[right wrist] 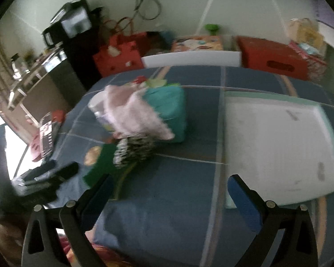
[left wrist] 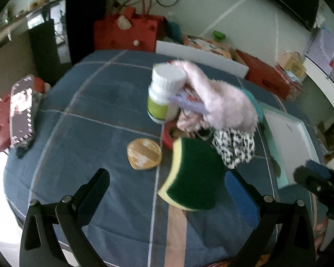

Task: Organize soft objects
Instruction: 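Move the left tool to the green sponge while the right tool reaches the leopard scrunchie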

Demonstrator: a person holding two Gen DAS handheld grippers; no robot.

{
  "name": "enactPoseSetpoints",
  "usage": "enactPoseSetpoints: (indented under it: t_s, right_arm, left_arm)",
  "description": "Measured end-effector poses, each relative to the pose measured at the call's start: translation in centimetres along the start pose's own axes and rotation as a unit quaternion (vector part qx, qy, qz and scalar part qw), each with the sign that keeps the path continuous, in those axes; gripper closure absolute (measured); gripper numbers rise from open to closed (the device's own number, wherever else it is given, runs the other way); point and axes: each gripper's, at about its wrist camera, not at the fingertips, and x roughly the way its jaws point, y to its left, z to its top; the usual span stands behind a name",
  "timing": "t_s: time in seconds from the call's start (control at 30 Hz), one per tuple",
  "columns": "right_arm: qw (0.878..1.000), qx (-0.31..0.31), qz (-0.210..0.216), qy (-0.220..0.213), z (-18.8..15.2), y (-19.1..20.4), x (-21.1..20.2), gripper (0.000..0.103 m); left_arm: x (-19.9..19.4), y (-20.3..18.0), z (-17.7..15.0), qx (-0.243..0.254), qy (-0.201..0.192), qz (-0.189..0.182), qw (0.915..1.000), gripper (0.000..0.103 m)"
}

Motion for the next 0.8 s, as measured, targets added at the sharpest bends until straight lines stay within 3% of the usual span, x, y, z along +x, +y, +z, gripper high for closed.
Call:
enactPoseSetpoints:
  t_s: [0.13,0.37,0.57,0.8]
  right_arm:
    - [0.999,-0.011,0.033,0.007,0.0,1.5,1.4,0.000]
    - [0.999,-0.007,0.043,0.006,1.3,2.2,3.4,0.000]
    - [0.999,-0.004,0.043,0.009,1.6,1.9,4.9,0.000]
    - [0.999,-0.016,0.046,0.010,1.8,2.4,6.4,0.000]
  left_arm:
    - [0.8,-0.5,-0.9,0.020,0.006,0.007,0.9998,0.000]
    - [1.4,-2.5,-1.2,0.065,0.001,0.029,0.9975,0.000]
    - [3.4,-4.5,-1.6,0.102,0.027,0.026,0.9941,0.000]
    - [5.3,-4.7,-1.0,0.096,0.039,0.038,0.9939,0.000]
